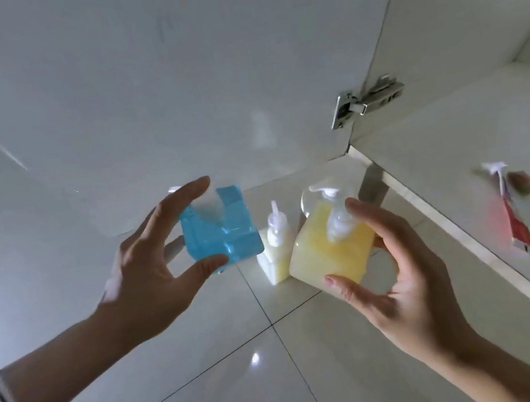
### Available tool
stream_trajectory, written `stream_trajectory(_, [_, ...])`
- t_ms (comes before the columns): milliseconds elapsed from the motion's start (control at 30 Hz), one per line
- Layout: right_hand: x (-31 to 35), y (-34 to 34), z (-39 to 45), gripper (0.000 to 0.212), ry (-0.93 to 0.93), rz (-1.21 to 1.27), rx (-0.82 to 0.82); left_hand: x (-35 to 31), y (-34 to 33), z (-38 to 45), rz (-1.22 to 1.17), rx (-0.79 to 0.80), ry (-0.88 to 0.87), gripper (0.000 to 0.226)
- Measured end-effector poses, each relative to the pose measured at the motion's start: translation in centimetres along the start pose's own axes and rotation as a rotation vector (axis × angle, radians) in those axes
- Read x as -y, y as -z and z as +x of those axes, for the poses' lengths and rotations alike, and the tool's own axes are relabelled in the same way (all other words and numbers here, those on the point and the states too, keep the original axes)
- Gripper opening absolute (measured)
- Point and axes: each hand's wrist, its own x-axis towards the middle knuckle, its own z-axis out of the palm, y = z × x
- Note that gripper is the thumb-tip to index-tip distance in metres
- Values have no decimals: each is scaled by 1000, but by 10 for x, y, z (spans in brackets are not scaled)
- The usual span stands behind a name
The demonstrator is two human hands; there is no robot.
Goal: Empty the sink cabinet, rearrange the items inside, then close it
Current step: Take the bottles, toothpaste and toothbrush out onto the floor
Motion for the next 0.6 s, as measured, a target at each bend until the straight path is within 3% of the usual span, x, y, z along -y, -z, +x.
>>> stream_trajectory(133, [0, -59, -27, 65, -54, 45, 51, 45, 11, -57, 65, -44, 71, 74])
stream_trajectory(333, [-17, -139, -70, 72, -209, 11, 91, 118, -1, -109, 212, 76, 66, 75])
stream_trajectory(600, [-49, -202, -94, 79, -358, -127, 56, 157, -41, -124, 211, 48, 111, 75])
